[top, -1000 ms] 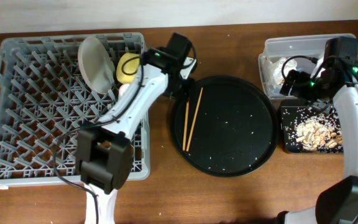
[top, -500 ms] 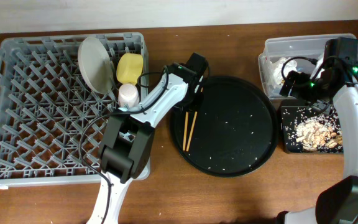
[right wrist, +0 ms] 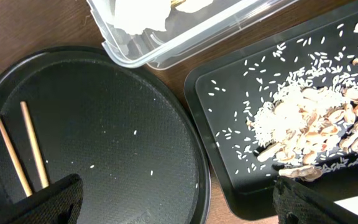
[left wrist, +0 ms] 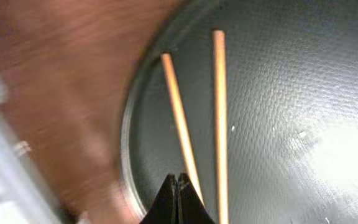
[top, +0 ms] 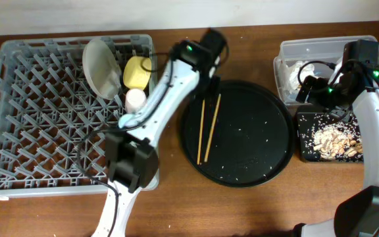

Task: Sort waste into correct bins and load items into the dishwasher rack
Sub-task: 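Grasp one chopstick with the left gripper and lift it, then insert the chopstick into the rack beside the cups with the left gripper, then grasp the second chopstick with the left gripper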

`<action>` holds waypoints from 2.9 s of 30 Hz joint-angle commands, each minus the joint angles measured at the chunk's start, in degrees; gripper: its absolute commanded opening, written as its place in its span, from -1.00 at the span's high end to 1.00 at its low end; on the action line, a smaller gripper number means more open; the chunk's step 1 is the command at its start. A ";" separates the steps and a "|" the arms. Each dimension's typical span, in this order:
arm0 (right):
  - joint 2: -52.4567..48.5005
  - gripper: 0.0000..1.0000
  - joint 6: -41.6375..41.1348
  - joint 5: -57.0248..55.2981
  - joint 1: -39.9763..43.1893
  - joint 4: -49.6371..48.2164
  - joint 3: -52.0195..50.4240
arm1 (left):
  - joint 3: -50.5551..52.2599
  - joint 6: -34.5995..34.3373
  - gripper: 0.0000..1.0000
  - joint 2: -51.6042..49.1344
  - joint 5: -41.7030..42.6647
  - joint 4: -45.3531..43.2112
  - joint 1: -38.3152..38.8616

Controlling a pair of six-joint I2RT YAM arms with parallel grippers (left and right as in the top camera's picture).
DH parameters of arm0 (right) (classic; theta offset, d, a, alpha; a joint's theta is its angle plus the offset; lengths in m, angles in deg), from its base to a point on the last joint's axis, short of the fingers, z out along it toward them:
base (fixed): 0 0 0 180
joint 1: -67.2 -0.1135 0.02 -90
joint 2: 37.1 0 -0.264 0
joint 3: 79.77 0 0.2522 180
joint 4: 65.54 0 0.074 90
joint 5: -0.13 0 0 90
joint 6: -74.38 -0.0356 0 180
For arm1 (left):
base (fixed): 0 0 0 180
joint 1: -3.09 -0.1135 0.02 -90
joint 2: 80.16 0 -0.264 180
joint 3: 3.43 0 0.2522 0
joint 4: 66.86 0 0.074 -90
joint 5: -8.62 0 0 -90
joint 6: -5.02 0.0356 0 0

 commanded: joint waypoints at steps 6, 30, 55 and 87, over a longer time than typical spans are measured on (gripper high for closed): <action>0.33 -0.97 -0.24 0.11 0.31 0.02 0.59 | 2.75 -1.11 -0.15 -1.44 -1.20 -2.03 -0.31; 0.33 -0.97 -0.22 0.09 0.33 0.11 0.59 | 20.00 -6.99 0.99 -4.85 -0.09 -17.51 1.14; 0.33 -0.96 -0.22 0.07 0.33 0.15 0.59 | 23.34 7.87 0.99 15.12 -10.27 1.62 -29.88; 0.33 -0.97 -0.22 0.09 0.33 0.59 0.59 | 17.66 -2.32 -0.10 -6.54 -1.20 -14.36 9.22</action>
